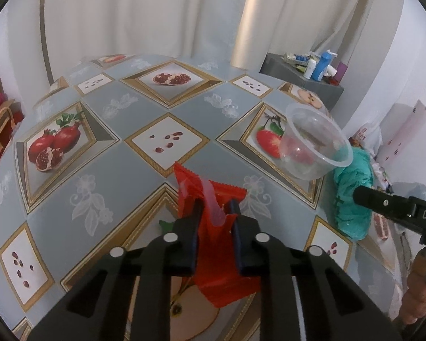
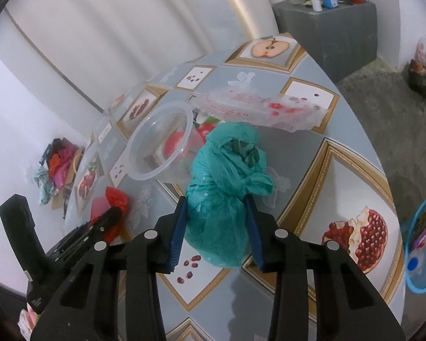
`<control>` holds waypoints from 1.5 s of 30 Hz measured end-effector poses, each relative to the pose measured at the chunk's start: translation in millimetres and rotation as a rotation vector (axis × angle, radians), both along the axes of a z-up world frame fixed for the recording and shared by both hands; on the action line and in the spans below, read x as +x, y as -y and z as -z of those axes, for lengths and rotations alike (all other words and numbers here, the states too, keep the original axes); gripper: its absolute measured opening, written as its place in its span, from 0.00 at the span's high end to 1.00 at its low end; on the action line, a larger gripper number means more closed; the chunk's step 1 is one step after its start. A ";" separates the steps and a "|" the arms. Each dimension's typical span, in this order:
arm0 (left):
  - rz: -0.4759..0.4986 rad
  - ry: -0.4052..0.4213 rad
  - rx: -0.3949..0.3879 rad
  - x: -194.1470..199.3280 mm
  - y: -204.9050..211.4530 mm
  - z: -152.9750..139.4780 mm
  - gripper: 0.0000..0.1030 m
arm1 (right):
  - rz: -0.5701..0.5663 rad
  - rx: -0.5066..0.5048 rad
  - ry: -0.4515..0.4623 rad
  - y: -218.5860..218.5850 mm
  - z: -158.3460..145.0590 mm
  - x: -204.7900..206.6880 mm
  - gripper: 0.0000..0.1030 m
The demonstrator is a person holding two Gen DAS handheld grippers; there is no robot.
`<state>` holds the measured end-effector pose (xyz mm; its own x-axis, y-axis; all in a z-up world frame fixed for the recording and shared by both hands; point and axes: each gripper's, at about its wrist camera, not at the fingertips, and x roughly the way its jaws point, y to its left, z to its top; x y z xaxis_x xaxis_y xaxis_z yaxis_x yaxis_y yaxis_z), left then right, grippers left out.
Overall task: Collect trash
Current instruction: 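Close the left tool on the red packet while the right tool grasps the teal bag, then carry the red packet and teal bag over the blue wastebasket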
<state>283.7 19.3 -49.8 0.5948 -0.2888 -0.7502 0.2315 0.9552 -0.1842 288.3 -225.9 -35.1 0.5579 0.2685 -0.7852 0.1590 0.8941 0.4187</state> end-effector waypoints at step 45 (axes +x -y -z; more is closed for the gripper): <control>0.269 0.126 -0.163 -114.4 65.9 -97.5 0.88 | 0.193 0.170 0.143 67.6 -48.2 -162.6 0.67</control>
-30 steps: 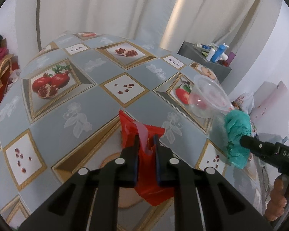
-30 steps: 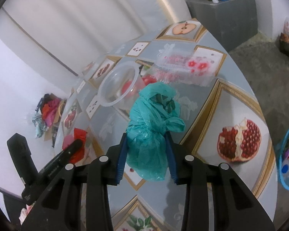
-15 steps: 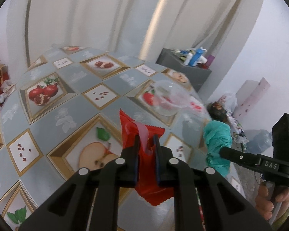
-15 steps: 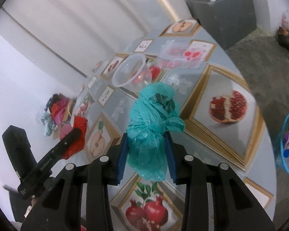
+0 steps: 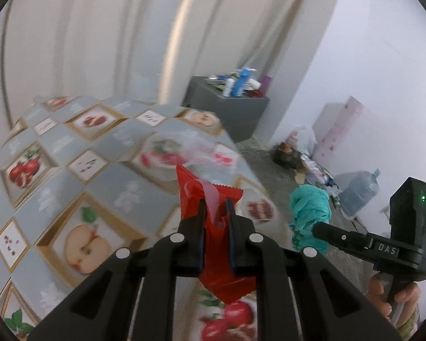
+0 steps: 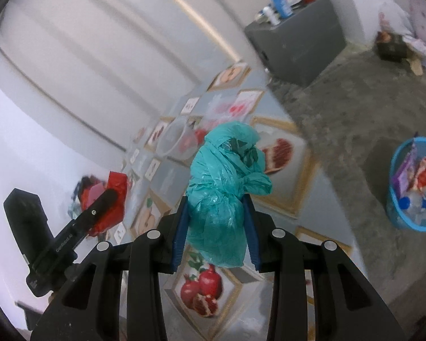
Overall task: Collect trash
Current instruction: 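Carry the red packet and teal bag over the blue wastebasket, then open both tools to drop the packet and bag into the wastebasket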
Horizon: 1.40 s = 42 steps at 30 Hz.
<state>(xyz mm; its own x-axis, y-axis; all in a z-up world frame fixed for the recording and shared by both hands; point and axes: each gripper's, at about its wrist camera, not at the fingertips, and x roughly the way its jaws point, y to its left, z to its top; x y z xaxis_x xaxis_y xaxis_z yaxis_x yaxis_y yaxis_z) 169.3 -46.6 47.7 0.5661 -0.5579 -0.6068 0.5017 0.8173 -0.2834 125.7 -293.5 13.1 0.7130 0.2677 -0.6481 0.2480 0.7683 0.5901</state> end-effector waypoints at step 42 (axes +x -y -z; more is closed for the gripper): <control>0.672 -0.190 0.308 -51.9 437.9 119.1 0.39 | 0.697 0.166 -0.180 272.8 156.2 -174.5 0.42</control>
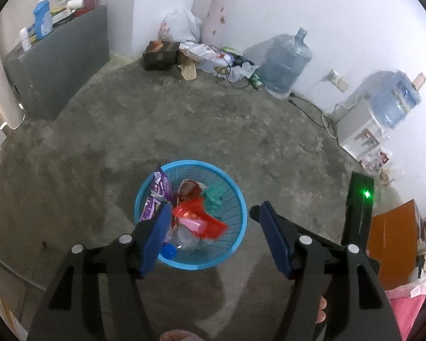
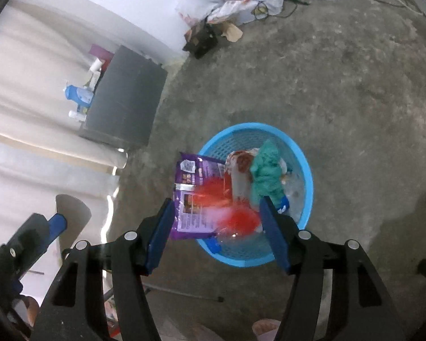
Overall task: Collect trash
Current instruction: 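Open both tools to drop the packet and bag into the wastebasket, then move both tools back to the table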
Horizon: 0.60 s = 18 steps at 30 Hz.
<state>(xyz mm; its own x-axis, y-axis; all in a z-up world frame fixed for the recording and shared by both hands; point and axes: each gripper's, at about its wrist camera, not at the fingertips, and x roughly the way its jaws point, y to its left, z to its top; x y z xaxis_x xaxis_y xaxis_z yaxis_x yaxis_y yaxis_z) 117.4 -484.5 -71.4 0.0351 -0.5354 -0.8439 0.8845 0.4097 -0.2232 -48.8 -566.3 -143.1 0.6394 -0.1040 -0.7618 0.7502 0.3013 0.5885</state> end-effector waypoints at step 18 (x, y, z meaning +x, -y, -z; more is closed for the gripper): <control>-0.170 0.187 -0.128 23.1 -139.2 -87.1 0.39 | -0.147 -0.181 0.062 -42.4 -77.4 22.4 0.42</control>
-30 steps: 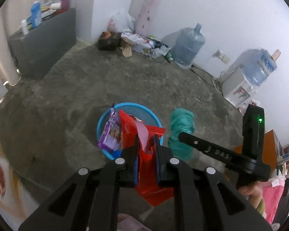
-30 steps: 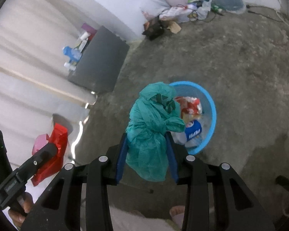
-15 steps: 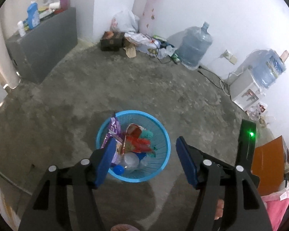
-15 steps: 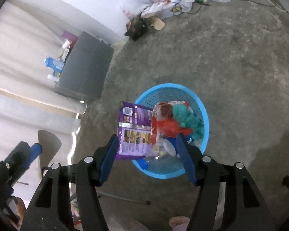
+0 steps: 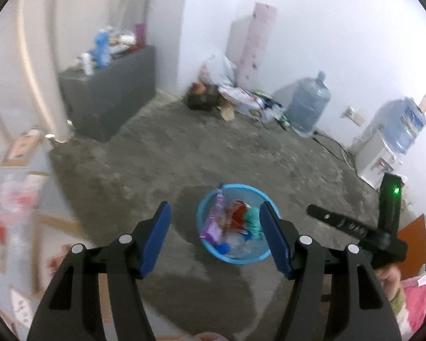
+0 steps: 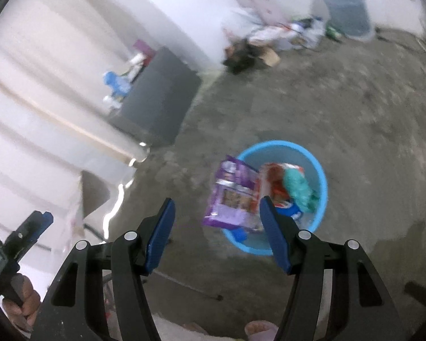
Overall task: Collect trash
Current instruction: 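Move both tools back to the table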
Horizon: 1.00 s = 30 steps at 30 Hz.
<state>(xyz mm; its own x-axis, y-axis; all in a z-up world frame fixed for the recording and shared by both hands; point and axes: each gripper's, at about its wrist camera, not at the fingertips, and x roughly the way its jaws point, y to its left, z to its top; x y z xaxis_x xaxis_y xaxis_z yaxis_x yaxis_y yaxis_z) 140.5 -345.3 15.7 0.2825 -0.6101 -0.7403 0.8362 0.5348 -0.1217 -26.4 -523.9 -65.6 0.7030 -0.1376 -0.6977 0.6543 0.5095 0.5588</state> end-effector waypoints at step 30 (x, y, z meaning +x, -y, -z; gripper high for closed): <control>-0.695 0.027 -0.091 186.8 -302.0 5.7 0.39 | -0.672 -0.226 -0.081 -206.7 -47.1 328.8 0.49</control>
<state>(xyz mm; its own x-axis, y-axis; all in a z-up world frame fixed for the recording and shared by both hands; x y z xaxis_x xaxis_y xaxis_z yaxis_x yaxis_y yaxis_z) 327.3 -43.3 10.0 0.6471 -0.3406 -0.6821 0.3071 0.9353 -0.1757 302.4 -317.2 -18.6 0.6334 0.1596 -0.7572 0.1928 0.9151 0.3542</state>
